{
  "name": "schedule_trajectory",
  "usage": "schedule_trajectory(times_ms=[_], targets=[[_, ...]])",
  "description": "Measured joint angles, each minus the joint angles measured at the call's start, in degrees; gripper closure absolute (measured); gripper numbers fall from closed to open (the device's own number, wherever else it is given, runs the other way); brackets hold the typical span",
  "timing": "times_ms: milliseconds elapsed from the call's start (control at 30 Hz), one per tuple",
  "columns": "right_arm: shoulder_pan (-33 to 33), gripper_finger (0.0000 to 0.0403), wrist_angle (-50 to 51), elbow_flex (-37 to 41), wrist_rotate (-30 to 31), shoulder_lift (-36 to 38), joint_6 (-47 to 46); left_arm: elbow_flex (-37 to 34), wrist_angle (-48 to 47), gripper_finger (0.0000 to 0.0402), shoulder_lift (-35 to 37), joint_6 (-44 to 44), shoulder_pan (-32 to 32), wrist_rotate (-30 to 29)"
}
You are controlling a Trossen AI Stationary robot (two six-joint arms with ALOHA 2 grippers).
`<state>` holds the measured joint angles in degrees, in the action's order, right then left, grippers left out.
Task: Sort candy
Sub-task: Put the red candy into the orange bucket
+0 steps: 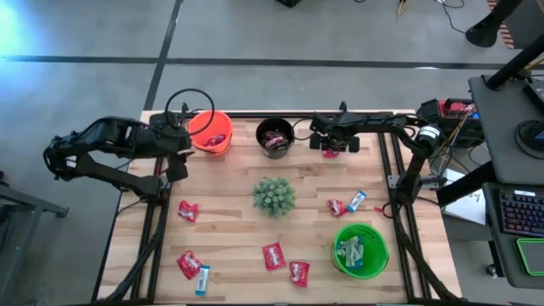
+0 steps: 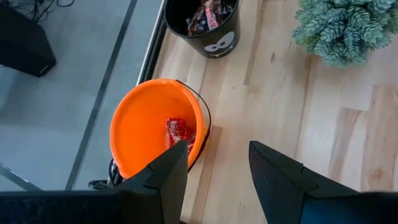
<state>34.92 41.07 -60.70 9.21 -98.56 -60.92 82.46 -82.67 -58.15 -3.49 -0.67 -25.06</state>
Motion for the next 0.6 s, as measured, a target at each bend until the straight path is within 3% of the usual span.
schedule_trajectory(times_ms=[167, 467, 600], targets=[[0.0, 0.0381, 0.2, 0.2, 1.5, 0.0, 0.2, 0.0, 0.0, 0.0248, -0.2, -0.2, 0.0, 0.0], [-0.5, 0.0393, 1.7, -1.6, 0.9, 0.0, 1.4, 0.0, -2.1, 0.0248, -0.3, -0.2, 0.0, 0.0], [-1.5, 0.0394, 8.0, -4.8, 0.8, 1.7, 4.1, 0.0, -2.4, 0.0248, -0.3, 0.5, 0.0, 0.1]])
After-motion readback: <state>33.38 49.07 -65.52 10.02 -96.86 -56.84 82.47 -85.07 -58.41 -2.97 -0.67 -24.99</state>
